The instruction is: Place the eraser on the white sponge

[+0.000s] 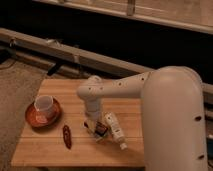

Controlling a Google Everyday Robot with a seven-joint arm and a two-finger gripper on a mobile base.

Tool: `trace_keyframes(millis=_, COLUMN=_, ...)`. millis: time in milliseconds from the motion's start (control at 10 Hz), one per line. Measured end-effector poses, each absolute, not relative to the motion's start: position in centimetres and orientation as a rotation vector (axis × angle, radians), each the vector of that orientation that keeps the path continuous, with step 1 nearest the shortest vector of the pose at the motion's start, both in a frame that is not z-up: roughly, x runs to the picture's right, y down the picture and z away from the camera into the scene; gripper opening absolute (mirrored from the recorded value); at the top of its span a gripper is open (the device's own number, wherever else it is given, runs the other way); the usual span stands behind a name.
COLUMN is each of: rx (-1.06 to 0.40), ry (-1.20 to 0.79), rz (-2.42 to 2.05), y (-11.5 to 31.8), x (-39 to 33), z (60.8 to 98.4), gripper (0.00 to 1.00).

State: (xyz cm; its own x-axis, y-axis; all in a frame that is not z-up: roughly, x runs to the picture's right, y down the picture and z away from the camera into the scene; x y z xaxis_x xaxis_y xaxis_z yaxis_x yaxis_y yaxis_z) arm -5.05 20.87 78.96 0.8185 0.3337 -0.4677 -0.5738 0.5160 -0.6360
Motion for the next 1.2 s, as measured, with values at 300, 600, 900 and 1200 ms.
trace_keyframes(millis=300, rx=-0.868, ry=0.297, rz=0.572, y=20.8, x=-4.6, z=79.3, gripper=0.80)
trace_keyframes(millis=600, rx=-0.866, ry=0.260, rz=0.582, y=20.6, x=-4.8, z=79.1, gripper=0.80)
trace_keyframes(millis=900, rx=-0.841, ry=0.184, rz=0.611, y=19.8, x=-4.8, z=78.3, gripper=0.80)
trace_keyframes(millis=1200, rx=-0.839, ry=0.176, rz=0.611, y=19.8, x=-4.9, z=78.3, gripper=0.80)
